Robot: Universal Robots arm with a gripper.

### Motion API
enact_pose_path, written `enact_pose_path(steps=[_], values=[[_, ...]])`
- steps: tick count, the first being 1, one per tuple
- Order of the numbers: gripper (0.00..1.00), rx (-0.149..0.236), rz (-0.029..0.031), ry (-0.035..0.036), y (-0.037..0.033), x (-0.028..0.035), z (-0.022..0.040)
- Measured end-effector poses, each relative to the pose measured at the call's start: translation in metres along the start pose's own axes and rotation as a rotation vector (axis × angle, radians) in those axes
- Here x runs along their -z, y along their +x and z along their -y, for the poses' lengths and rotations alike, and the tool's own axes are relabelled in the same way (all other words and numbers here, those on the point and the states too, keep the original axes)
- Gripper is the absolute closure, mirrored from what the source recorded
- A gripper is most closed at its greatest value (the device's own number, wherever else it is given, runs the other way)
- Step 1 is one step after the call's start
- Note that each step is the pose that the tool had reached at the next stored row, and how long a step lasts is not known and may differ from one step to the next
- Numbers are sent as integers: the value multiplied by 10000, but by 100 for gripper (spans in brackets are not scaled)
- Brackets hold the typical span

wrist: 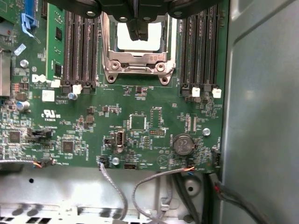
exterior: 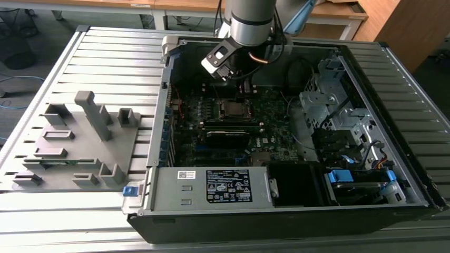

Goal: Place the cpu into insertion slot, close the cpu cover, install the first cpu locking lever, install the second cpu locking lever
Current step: 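Close the cpu cover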

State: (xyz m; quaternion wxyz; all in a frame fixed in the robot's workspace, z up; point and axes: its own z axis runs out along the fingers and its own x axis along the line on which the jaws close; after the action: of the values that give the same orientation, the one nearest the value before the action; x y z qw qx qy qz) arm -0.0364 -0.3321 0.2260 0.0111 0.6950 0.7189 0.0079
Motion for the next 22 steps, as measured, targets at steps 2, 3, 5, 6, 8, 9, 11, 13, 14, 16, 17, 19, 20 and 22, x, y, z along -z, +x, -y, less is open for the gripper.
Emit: enact_pose_path(steps=[2,3,5,6,8,9,11,13,14,16,17,19,20,22], values=[[90,320,-9,-2,0,-2,0],[90,510,-14,-4,0,-3,0],[90,871,-22,-5,0,-3,0],[90,1051,-26,-6,0,-4,0],[90,1410,-36,-7,0,-5,0],[90,1591,-40,-8,0,-5,0],[90,1793,-45,-9,0,-5,0],[90,1794,-46,-9,0,-5,0],[90,1794,-46,-9,0,-5,0],[90,1798,-46,-9,0,-5,0],[90,1850,-47,-9,0,-5,0],[90,2089,-53,-10,0,-6,0],[90,2247,-59,-12,0,-6,0],[90,2605,-68,-13,0,-7,0]])
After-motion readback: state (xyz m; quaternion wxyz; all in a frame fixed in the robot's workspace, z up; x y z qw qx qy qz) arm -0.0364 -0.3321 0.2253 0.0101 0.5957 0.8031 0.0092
